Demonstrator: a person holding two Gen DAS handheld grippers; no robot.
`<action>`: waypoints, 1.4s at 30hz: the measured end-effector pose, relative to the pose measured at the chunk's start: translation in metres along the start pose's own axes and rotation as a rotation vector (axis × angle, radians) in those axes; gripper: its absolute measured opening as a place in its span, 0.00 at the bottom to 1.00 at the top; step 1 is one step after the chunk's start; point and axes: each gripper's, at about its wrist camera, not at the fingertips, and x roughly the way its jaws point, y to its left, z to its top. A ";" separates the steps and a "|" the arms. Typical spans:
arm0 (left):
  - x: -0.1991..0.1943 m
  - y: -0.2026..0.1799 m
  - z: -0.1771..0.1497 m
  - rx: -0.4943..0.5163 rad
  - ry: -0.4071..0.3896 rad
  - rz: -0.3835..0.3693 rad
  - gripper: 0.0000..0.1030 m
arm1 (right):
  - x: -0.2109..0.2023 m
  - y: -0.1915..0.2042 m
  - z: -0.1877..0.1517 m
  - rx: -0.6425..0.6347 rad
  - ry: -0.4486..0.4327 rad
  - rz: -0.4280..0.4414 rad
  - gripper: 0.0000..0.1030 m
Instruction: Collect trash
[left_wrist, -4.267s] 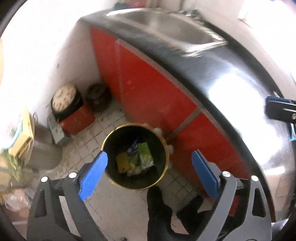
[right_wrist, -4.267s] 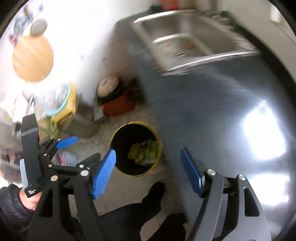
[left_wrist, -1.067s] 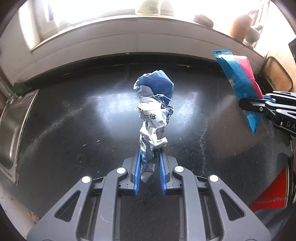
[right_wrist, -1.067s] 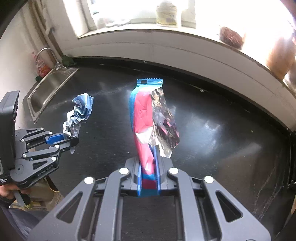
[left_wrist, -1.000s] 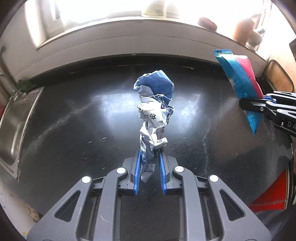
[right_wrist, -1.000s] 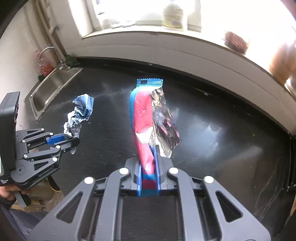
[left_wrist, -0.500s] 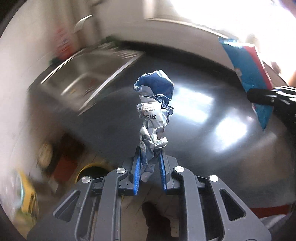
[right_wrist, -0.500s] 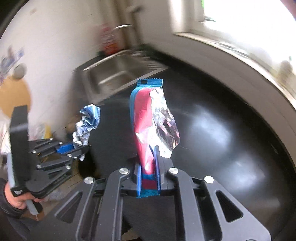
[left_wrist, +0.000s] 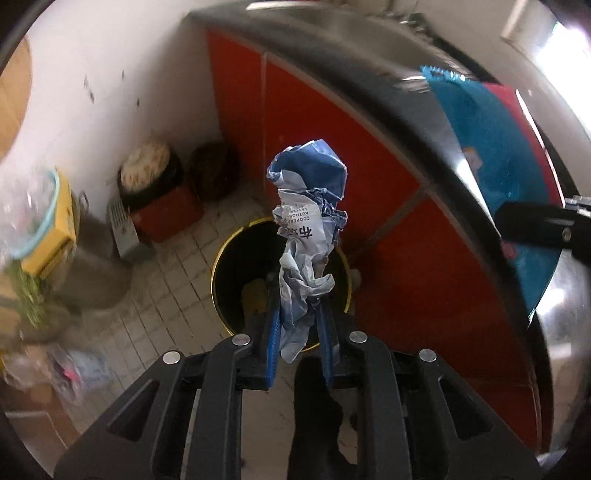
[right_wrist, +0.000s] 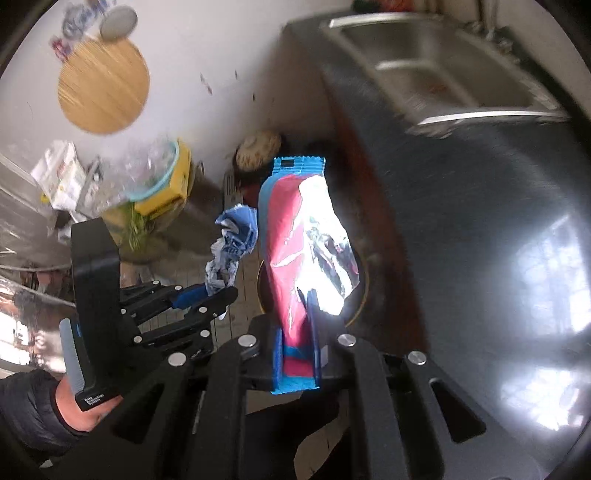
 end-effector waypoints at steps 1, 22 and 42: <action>0.010 0.007 0.000 -0.015 0.010 -0.010 0.17 | 0.010 0.003 0.002 -0.001 0.011 -0.007 0.12; 0.086 0.044 0.006 -0.044 0.051 -0.032 0.68 | 0.103 0.006 0.034 -0.041 0.130 -0.051 0.63; -0.056 -0.087 0.054 0.221 -0.093 -0.037 0.90 | -0.177 -0.095 -0.080 0.300 -0.271 -0.311 0.92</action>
